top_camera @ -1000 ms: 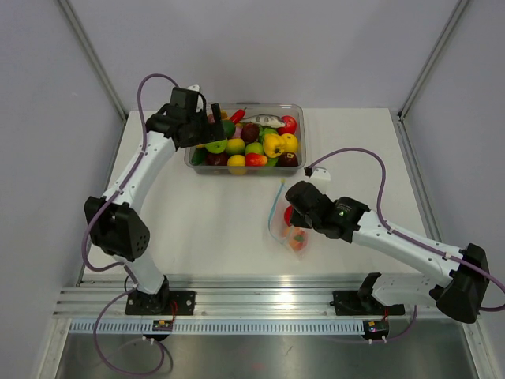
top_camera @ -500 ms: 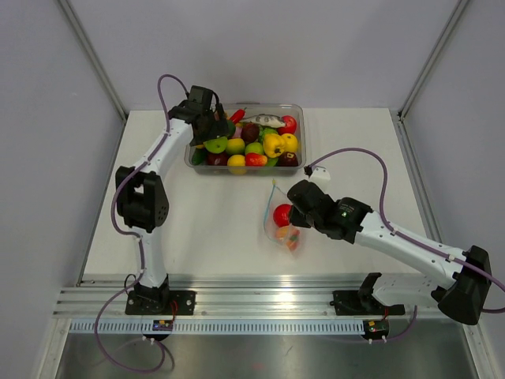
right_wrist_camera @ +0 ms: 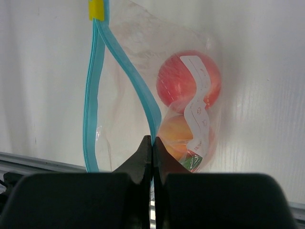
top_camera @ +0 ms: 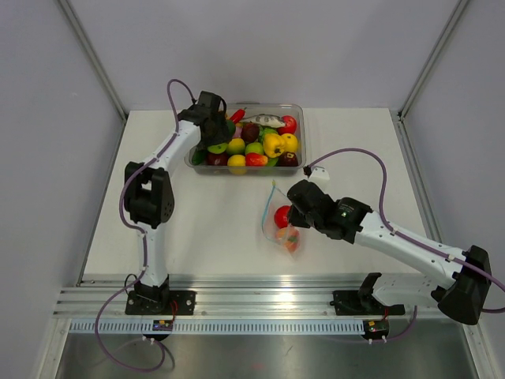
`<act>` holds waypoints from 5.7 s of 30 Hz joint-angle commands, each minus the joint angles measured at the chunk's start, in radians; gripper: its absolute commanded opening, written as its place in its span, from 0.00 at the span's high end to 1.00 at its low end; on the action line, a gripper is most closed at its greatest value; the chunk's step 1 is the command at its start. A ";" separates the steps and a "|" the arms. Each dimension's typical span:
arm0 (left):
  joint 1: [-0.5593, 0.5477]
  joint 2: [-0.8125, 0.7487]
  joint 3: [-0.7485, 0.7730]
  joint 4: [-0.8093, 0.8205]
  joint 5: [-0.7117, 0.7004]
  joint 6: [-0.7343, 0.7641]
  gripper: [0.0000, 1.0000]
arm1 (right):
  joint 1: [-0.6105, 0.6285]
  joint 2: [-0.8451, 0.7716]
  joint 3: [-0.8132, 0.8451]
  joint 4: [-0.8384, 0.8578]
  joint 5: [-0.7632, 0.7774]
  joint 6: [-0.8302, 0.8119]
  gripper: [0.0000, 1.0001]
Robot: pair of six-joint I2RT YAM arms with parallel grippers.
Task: Place the food in the zip-top bag and seal the zipper
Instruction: Pick up the fake fruit from the bin, then place the fake fruit in the zipper food storage bag, then adjust the zipper food storage bag at the center of the board.
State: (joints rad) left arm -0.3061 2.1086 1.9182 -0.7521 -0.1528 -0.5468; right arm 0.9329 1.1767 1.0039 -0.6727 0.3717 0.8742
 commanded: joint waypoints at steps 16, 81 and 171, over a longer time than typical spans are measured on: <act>-0.143 -0.562 -0.350 0.031 0.108 0.136 0.54 | -0.005 0.035 -0.001 0.071 0.007 0.006 1.00; -0.557 -0.766 -0.617 0.125 0.433 0.074 0.12 | -0.005 -0.091 -0.097 0.200 -0.048 0.063 1.00; -0.357 -0.687 -0.766 0.313 0.438 -0.288 1.00 | 0.244 -0.158 -0.211 0.285 0.130 -0.439 0.72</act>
State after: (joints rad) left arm -0.6662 1.4471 1.1645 -0.4980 0.2413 -0.8158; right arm 1.1690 1.0157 0.7906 -0.4671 0.4599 0.4465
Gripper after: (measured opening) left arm 0.009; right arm 0.325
